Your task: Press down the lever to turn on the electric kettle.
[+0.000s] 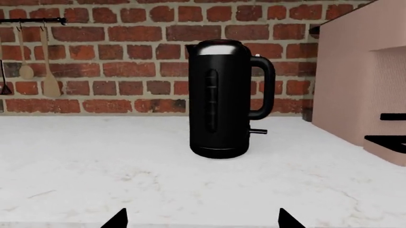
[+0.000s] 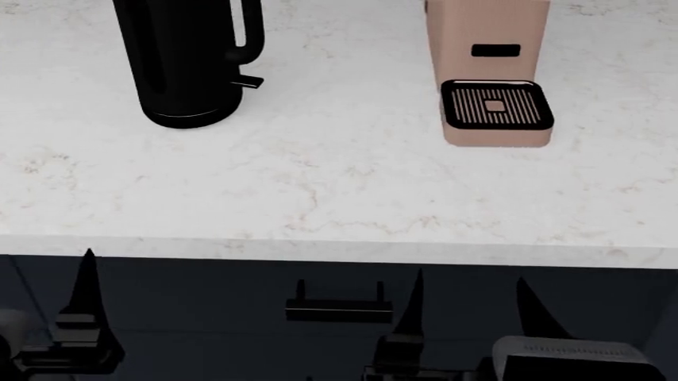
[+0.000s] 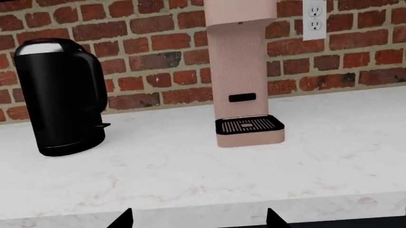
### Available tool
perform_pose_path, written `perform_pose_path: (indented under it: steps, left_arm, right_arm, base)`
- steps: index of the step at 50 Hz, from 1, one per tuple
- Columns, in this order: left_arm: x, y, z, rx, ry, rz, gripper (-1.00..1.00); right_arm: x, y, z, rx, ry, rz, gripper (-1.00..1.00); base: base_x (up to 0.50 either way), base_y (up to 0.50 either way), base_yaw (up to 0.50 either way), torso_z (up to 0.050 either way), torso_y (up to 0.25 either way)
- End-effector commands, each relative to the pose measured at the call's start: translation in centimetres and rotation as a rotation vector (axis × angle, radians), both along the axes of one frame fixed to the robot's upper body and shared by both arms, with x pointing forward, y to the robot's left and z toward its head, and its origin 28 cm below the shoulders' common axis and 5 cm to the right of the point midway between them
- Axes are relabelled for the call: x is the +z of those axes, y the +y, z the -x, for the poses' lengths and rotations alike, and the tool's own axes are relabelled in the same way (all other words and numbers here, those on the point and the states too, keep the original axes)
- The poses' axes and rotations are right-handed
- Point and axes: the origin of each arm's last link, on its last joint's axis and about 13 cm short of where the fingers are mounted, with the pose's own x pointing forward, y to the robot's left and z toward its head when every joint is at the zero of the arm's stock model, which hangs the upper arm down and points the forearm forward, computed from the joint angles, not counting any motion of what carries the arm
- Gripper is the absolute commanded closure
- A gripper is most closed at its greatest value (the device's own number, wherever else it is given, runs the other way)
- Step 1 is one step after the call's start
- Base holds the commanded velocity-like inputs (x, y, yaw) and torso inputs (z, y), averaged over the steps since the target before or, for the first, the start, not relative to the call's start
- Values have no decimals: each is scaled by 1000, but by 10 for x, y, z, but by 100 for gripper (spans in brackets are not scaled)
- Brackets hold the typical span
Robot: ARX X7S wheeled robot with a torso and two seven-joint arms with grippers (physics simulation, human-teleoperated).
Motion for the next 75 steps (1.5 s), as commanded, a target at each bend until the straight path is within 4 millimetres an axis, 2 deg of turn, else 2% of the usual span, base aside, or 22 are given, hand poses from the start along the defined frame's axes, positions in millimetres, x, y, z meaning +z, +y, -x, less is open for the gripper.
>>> perform_pose_path:
  steps: [1,6,16,19,22,24,25,39,67,75]
  left_arm:
    - [12,11,0,-13,18,2,-100]
    - [16,14,1,-5,13,11,-100]
    - [24,29,-26,43,68,49,-100]
    - [27,28,-26,44,60,47,-100]
    - [24,26,-24,30,55,45,-100]
    - [26,26,-24,29,49,48,-100]
    - [9,22,-25,8,71,46,-100]
    - [5,20,-25,-2,78,37,-100]
    - [0,22,-24,-1,79,44,-100]
    - [-2,21,-25,-3,82,46,-100]
  right_arm:
    - [15,4,1,83,-7,-9,-100]
    - [18,7,-5,116,7,10,-100]
    - [25,6,-17,175,38,-9,-100]
    - [29,8,-20,180,40,-4,-100]
    - [24,7,-27,171,59,-26,-100]
    - [22,4,-31,154,67,-35,-100]
    - [18,-15,-35,16,60,-35,-100]
    - [16,-15,-37,12,62,-27,-100]
    - [19,-14,-35,8,72,-18,-100]
    - [22,-12,-42,26,109,28,-100]
  base:
    - [0,500,0,0,0]
    - [0,500,0,0,0]
    - [74,500,0,0,0]
    - [276,436,0,0,0]
    - [462,176,0,0,0]
    - [500,47,0,0,0]
    - [195,-16,0,0,0]
    - [468,-99,0,0,0]
    - [188,28,0,0,0]
    - [280,0,0,0,2]
